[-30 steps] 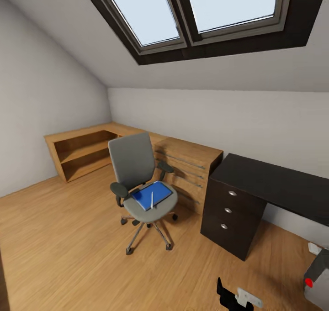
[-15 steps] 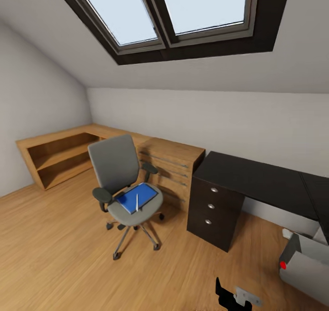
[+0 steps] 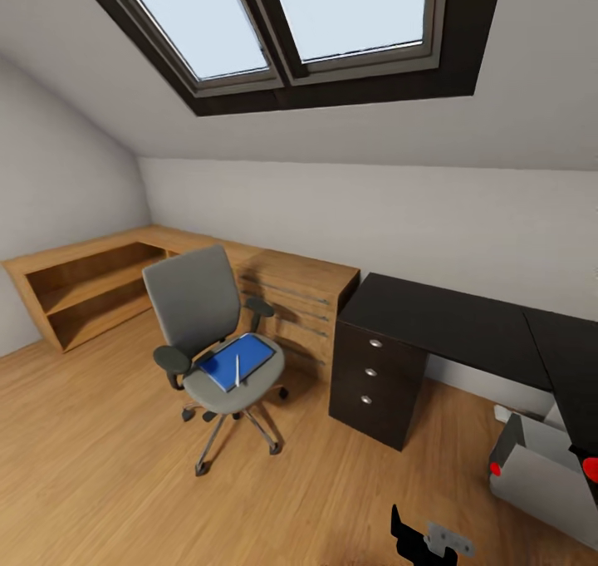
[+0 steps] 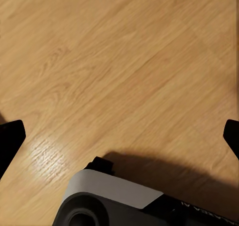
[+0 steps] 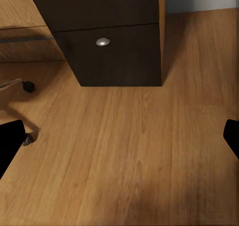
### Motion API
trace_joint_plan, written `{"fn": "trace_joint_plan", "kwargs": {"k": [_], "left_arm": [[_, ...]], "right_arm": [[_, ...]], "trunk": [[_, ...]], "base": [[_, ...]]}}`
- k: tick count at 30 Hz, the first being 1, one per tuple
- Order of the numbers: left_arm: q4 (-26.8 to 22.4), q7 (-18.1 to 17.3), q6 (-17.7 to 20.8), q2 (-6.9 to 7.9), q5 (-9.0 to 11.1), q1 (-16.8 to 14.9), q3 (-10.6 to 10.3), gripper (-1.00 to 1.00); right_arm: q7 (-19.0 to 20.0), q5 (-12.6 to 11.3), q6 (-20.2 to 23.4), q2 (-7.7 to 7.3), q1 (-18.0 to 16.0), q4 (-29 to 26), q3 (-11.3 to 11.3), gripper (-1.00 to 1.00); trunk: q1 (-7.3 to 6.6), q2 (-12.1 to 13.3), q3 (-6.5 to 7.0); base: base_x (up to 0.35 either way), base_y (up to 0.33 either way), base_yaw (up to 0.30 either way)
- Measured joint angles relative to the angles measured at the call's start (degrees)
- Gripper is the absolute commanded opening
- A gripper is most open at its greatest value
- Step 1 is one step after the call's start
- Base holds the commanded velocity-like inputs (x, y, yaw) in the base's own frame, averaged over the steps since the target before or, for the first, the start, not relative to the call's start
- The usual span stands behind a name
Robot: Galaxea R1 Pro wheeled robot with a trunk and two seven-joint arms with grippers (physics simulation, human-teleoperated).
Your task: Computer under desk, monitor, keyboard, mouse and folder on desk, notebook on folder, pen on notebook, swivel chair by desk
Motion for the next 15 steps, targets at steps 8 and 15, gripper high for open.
{"fn": "trace_joint_plan", "kwargs": {"k": [8,15], "left_arm": [[0.0,0.2,-0.7,-0.01,-0.2,0.0,0.0,1.00],[0.0,0.0,-0.8,-0.04,-0.3,0.0,-0.1,1.00]], "right_arm": [[0.0,0.0,0.0,-0.02,0.0,0.0,0.0,1.00],[0.0,0.0,0.0,0.00,0.0,0.0,0.0,1.00]], "trunk": [[0.00,0.0,-0.51],[0.00,0.0,-0.61]], "base": [[0.000,0.000,-0.039],[0.000,0.000,-0.005]]}}
